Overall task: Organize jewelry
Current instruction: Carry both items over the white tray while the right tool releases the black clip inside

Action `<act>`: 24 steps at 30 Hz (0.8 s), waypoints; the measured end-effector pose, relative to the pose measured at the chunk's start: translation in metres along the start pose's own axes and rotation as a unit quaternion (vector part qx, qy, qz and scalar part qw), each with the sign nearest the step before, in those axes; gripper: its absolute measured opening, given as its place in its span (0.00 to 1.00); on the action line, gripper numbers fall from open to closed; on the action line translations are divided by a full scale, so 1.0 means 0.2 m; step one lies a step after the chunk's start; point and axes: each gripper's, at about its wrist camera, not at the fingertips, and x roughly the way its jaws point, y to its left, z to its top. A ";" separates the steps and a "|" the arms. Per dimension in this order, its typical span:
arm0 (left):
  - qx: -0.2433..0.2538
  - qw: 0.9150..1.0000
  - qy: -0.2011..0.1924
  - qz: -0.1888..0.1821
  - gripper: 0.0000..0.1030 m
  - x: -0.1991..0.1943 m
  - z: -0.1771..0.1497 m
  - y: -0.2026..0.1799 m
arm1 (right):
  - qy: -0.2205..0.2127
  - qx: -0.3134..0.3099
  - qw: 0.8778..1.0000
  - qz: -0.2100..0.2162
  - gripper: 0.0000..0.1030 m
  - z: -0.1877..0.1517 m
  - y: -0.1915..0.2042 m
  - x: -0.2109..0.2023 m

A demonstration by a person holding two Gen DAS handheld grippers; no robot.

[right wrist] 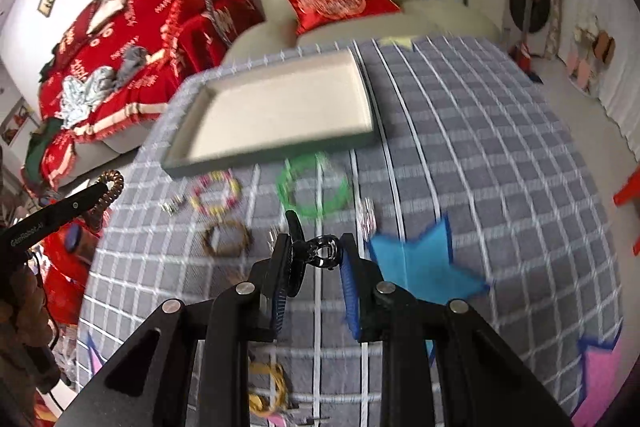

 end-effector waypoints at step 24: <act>0.070 0.993 0.027 0.086 0.27 1.00 0.64 0.03 | 0.052 -0.023 0.998 -0.007 0.25 0.83 0.08 0.99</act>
